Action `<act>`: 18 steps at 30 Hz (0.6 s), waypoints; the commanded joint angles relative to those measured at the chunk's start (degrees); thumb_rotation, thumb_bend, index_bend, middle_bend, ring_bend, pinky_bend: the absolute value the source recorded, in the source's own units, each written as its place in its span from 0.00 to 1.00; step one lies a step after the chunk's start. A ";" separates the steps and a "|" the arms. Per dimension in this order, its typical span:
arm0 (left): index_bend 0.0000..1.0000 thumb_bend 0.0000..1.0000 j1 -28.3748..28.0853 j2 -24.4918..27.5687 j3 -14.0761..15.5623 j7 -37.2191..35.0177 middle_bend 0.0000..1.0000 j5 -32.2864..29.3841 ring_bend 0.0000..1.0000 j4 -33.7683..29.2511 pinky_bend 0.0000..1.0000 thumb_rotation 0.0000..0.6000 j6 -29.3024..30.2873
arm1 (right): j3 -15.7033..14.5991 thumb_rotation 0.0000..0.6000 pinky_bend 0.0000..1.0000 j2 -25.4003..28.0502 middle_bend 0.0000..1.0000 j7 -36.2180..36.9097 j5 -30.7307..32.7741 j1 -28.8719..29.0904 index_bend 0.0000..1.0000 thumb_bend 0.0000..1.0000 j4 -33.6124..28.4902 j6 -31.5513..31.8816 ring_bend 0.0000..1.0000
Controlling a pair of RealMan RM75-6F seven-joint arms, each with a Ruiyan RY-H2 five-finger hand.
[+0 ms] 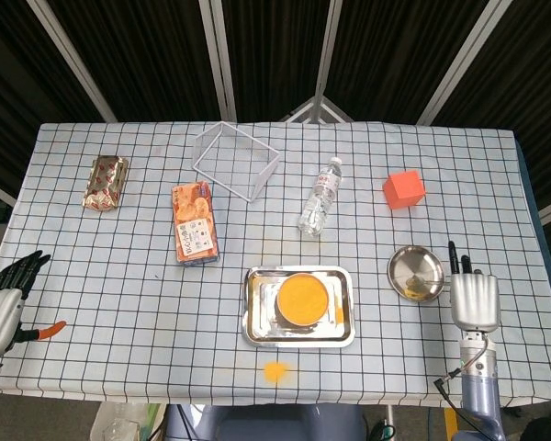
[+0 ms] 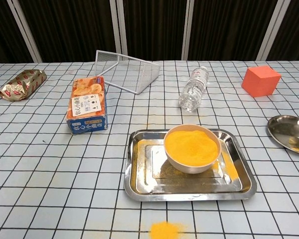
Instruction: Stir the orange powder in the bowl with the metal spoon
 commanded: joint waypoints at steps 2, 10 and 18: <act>0.00 0.01 0.04 -0.06 0.01 0.07 0.00 0.07 0.00 0.04 0.00 1.00 0.12 | -0.87 1.00 0.82 2.84 0.33 0.03 -2.09 -0.95 0.09 0.41 -3.29 1.69 0.67; 0.00 0.01 0.09 -0.06 0.05 0.21 0.00 0.06 0.00 -0.02 0.00 1.00 0.15 | -2.45 1.00 0.82 7.16 0.32 2.33 -4.79 -3.20 0.09 0.41 -7.68 3.96 0.66; 0.00 0.01 0.17 -0.07 0.16 -0.11 0.00 0.82 0.00 0.24 0.00 1.00 0.57 | -7.30 1.00 0.60 9.65 0.26 7.08 -12.68 -7.01 0.07 0.41 -5.48 8.99 0.37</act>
